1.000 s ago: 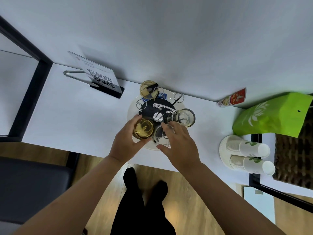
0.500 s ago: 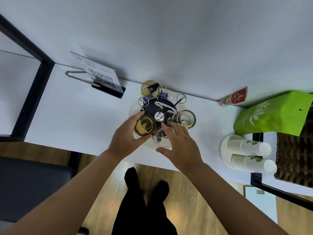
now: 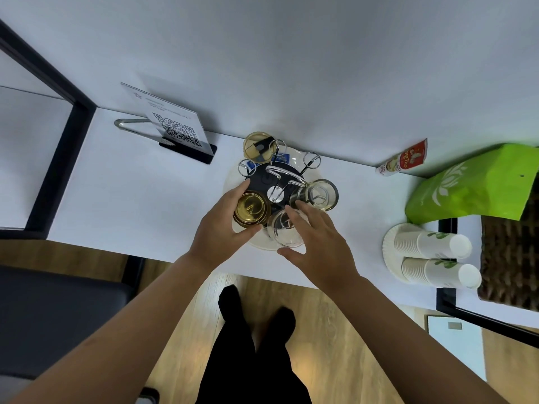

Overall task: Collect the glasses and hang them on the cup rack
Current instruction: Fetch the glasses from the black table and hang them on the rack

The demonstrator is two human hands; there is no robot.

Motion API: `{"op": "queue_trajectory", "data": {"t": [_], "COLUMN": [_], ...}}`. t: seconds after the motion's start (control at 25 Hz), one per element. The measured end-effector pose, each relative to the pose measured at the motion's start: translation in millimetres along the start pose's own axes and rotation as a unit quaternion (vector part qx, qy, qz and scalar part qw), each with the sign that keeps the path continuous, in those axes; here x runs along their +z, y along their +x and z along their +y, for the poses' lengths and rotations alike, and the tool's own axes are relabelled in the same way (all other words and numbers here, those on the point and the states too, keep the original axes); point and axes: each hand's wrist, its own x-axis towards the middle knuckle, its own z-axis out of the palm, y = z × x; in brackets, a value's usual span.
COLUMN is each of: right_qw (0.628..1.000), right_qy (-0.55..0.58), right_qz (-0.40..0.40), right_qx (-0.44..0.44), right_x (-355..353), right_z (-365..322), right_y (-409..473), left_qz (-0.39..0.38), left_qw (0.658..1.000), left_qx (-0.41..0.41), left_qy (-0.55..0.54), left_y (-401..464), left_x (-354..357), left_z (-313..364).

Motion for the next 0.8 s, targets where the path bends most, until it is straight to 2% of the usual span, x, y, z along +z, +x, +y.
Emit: {"op": "queue_trajectory", "data": {"t": [0.24,0.36,0.48,0.8], "right_qw": [0.992,0.997,0.999,0.998], "right_qy": [0.006,-0.008,-0.009,0.032], "right_qz": [0.116,0.077,0.021,0.051], "right_qx": [-0.046,-0.03,-0.029,0.003], "right_x": [-23,-28,-20,0], "right_z": [32,48,52,36], "right_y": [11,19,21,14], "left_qz": [0.022,0.029,0.002,0.003], "left_qw": [1.0,0.999,0.999,0.996], "left_qx": [0.008,0.02,0.012,0.01], "left_qy": [-0.003,0.017,0.04,0.086], "left_y": [-5,-11,-12,3], "left_x": [-4,-1,4,6], "left_z": [11,20,28,36]}}
